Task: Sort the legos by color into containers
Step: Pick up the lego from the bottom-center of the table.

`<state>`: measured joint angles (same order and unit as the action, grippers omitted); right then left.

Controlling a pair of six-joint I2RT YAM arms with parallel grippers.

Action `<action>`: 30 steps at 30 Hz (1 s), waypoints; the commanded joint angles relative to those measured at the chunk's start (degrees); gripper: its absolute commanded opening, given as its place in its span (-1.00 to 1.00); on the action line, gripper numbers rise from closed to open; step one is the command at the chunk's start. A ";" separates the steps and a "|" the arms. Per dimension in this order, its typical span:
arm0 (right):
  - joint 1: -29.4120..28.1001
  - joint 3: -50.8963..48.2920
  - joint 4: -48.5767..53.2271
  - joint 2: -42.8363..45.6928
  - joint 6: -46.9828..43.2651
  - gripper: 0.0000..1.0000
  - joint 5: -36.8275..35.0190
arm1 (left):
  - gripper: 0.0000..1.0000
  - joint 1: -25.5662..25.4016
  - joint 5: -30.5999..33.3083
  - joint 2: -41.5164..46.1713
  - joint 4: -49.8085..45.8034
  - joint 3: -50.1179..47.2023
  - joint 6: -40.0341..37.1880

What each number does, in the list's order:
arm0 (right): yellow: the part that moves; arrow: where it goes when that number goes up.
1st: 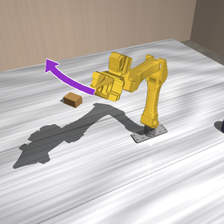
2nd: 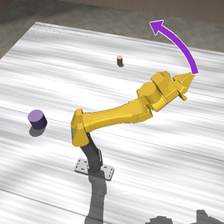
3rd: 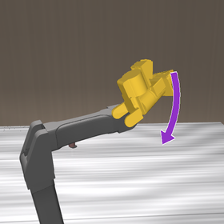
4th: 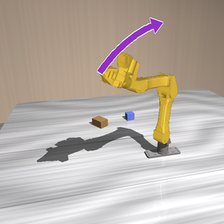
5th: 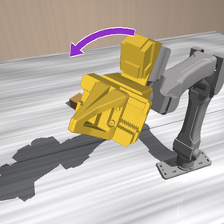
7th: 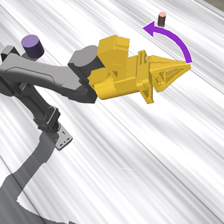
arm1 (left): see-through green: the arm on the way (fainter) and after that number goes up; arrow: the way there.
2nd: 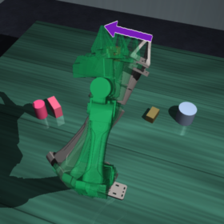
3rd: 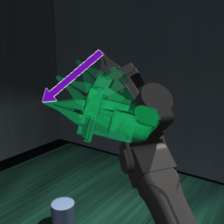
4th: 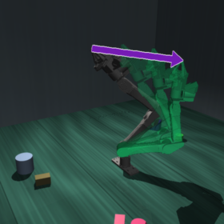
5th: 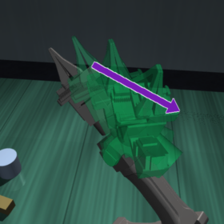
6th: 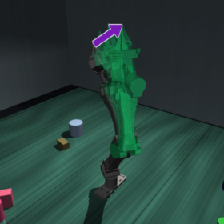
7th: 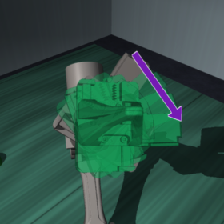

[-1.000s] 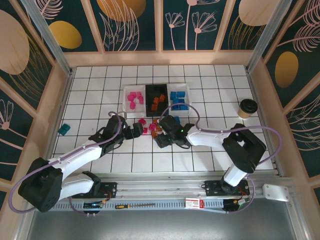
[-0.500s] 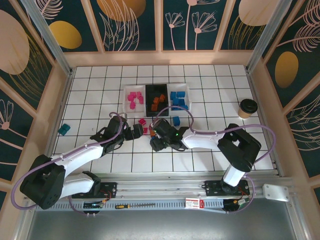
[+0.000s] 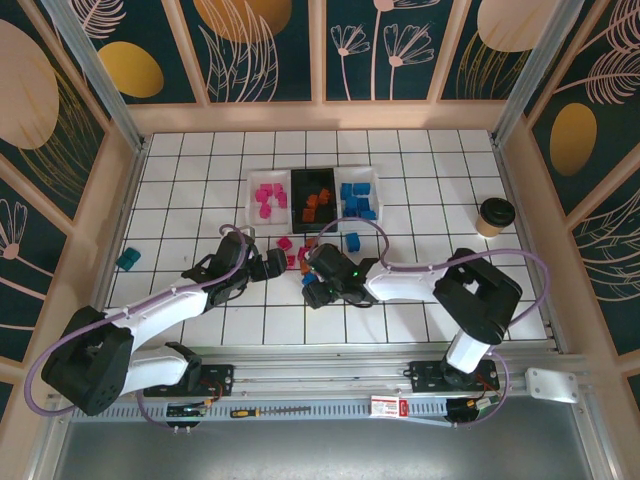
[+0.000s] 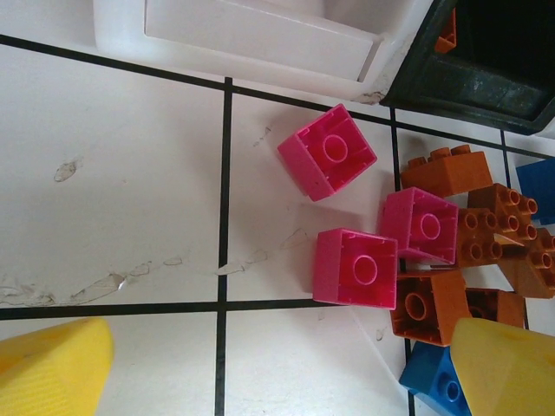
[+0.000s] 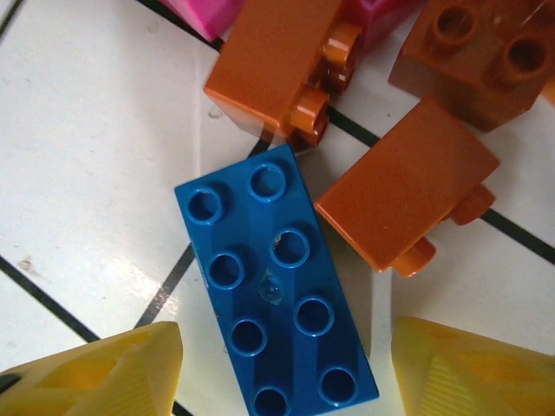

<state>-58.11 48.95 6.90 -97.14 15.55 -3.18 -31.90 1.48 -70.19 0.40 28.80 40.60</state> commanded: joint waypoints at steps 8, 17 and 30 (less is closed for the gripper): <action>-2.62 3.21 0.82 -5.38 -1.14 -0.09 -3.07 | 0.98 -0.22 -0.78 -0.31 0.56 0.92 0.50; -2.93 -3.89 -2.42 9.22 -3.22 -0.51 10.40 | 0.98 -0.20 -1.65 -0.53 1.42 1.35 -0.05; 20.99 4.51 -5.58 15.18 -1.99 -0.56 5.73 | 0.98 -0.25 -2.40 -1.57 2.33 1.46 0.82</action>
<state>-39.99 49.21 2.70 -78.39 13.43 7.35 -31.90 -0.01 -71.59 1.50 28.95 40.62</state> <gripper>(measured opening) 0.310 0.988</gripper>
